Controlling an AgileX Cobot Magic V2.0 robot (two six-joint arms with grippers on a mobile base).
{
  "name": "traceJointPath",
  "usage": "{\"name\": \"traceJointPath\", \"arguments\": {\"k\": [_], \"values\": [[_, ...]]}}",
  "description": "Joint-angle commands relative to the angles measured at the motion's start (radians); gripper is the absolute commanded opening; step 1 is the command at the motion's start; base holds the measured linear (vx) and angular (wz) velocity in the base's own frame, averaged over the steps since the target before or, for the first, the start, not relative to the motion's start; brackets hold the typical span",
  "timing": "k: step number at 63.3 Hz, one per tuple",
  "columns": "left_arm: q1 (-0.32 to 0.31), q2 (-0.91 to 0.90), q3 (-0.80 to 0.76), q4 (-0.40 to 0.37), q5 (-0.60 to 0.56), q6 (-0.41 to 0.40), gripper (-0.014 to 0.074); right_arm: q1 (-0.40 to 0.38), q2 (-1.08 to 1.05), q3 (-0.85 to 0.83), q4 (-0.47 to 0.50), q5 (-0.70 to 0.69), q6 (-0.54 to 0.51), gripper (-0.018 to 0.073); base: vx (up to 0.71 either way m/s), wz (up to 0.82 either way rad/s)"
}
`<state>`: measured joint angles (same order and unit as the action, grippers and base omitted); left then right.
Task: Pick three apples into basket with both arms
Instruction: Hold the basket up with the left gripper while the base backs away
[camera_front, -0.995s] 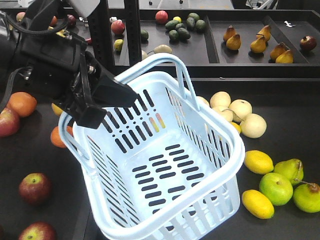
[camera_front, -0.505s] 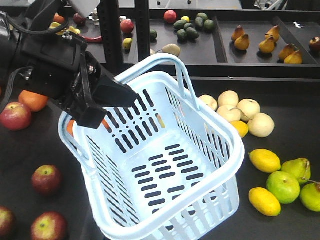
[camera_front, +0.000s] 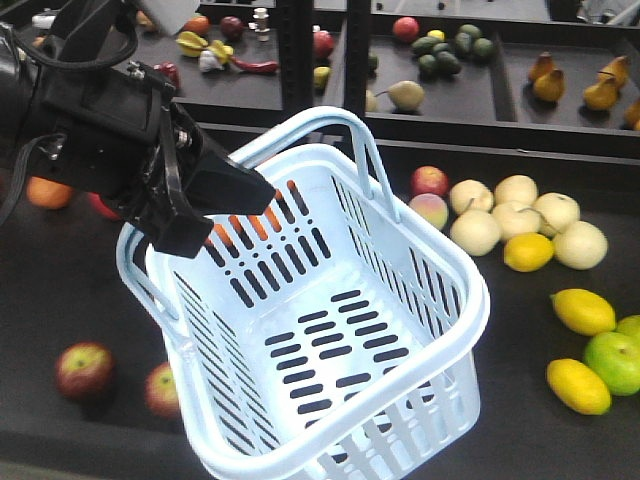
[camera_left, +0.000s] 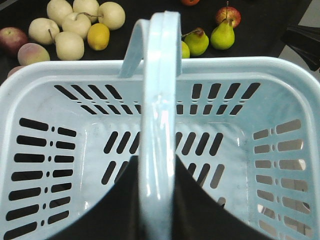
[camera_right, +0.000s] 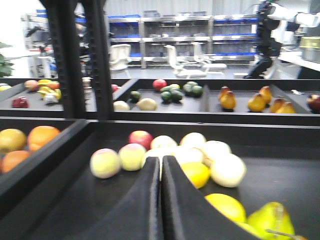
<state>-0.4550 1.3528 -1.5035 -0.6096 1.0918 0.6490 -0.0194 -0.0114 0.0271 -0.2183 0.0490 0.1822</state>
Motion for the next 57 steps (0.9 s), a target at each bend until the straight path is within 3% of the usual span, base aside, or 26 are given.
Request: {"name": "traceJointPath", "arguments": {"k": [1, 57], "values": [[-0.005, -0.033, -0.027, -0.057, -0.061, -0.012, -0.0006, -0.007, -0.012, 0.013, -0.009, -0.07, -0.008, -0.0005, -0.12, 0.31], [-0.005, -0.033, -0.027, -0.057, -0.061, -0.012, -0.0006, -0.007, -0.012, 0.013, -0.009, -0.07, -0.008, -0.0005, -0.14, 0.53]]}}
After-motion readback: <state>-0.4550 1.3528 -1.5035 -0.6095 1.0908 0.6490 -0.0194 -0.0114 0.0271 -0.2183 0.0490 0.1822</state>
